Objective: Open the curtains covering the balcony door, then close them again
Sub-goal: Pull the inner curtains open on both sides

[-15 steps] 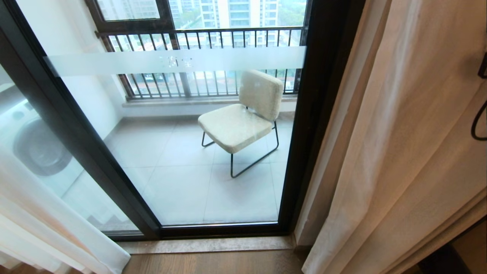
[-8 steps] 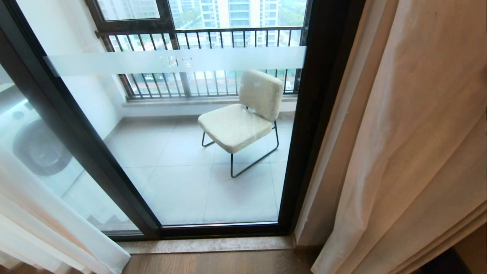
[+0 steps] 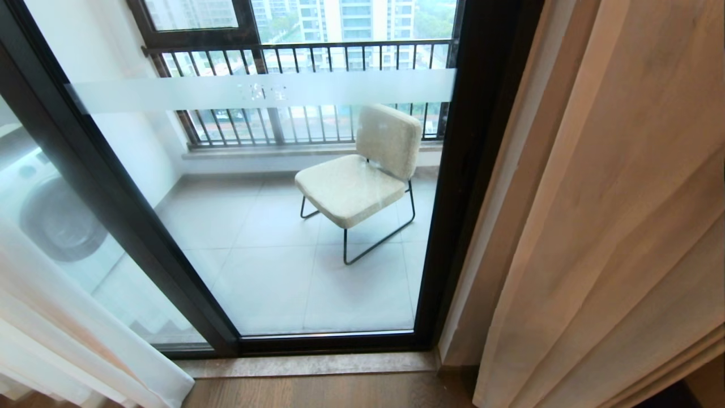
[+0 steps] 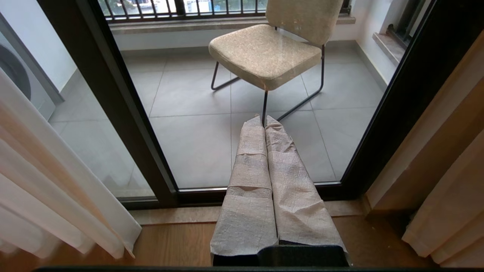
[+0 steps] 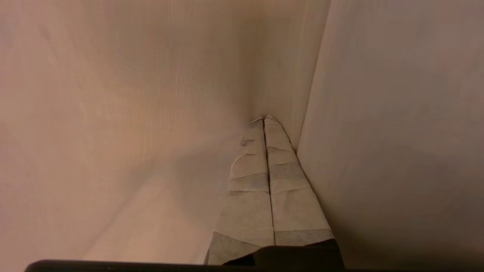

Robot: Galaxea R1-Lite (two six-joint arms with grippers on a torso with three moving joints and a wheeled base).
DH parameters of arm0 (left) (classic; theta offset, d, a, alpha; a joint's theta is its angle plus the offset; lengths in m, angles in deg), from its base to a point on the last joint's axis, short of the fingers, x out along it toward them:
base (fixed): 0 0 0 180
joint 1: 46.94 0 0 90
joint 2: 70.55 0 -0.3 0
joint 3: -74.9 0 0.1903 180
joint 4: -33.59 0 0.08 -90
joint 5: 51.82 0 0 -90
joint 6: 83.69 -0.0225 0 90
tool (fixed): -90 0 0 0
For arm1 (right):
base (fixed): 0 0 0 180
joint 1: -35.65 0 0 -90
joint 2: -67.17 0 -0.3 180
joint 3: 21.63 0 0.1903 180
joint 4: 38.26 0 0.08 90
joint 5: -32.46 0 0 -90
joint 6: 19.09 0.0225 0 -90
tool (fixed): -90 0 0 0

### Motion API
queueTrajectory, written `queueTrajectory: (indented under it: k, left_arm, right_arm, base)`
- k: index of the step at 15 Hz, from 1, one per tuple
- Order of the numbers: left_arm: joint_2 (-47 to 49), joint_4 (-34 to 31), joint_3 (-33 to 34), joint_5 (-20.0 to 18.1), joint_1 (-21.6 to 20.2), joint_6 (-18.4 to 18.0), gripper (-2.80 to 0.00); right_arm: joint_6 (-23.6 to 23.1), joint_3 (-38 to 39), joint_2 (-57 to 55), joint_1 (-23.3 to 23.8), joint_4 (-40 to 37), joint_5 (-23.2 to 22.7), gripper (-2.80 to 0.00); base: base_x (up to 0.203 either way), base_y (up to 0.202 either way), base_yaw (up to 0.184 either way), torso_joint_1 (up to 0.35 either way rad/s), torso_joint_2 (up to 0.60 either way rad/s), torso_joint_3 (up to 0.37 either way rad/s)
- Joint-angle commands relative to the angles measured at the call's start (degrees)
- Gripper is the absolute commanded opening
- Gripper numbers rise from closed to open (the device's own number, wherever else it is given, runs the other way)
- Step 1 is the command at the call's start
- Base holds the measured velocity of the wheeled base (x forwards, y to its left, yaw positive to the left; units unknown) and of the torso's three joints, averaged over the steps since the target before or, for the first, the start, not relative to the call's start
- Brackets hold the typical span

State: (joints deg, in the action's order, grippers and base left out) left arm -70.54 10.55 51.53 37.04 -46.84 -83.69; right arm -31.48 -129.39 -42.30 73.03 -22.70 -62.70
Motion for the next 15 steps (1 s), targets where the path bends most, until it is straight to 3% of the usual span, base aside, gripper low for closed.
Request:
queueTrajectory:
  k: [1, 12, 15]
  left_arm:
    - [0.0, 0.0, 0.0, 0.0, 0.0, 0.0, -2.8]
    - [0.0, 0.0, 0.0, 0.0, 0.0, 0.0, -2.8]
    - [0.0, 0.0, 0.0, 0.0, 0.1, 0.0, -2.8]
  right_arm:
    - [-0.2, -0.1, -1.5, 1.6, 0.8, -0.3, -2.8]
    - [-0.6, 1.3, -0.8, 3.2, 2.5, -1.1, -2.8]
    - [-0.6, 5.2, 3.4, 1.8, 2.1, -4.3, -2.8]
  base:
    - [0.0, 0.0, 0.0, 0.0, 0.0, 0.0]
    - [0.0, 0.0, 0.0, 0.0, 0.0, 0.0]
    - [0.0, 0.0, 0.0, 0.0, 0.0, 0.0]
